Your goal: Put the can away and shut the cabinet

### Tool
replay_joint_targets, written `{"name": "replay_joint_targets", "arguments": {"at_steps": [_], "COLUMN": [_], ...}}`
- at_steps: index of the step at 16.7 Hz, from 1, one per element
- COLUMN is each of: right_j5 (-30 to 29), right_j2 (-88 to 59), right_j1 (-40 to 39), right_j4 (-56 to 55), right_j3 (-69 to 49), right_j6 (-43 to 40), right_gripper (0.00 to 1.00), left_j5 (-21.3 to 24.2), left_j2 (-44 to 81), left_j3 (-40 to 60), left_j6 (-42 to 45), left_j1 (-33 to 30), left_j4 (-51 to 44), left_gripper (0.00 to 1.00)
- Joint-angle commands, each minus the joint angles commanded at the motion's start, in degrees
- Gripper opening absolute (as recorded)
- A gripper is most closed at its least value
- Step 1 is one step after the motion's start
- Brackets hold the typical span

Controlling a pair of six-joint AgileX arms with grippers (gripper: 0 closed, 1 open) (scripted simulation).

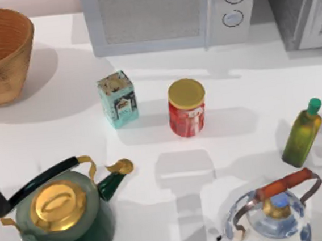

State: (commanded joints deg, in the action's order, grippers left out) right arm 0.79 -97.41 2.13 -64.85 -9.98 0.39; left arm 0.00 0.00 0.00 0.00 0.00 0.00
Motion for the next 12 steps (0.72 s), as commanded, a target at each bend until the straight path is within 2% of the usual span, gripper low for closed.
{"name": "replay_joint_targets", "arguments": {"at_steps": [8, 12], "right_j5": [3.5, 1.4], "right_j2": [-6.2, -13.5], "right_j1": [3.6, 1.6], "right_j4": [0.3, -2.5], "right_j3": [-6.7, -11.4], "right_j6": [-1.5, -0.7], "right_gripper": [1.0, 1.0], "left_j5": [0.0, 0.0], "left_j2": [0.0, 0.0], "left_j3": [0.0, 0.0], "left_j6": [0.0, 0.0], "left_j1": [0.0, 0.0], "left_j4": [0.0, 0.0], "left_gripper": [1.0, 1.0]}}
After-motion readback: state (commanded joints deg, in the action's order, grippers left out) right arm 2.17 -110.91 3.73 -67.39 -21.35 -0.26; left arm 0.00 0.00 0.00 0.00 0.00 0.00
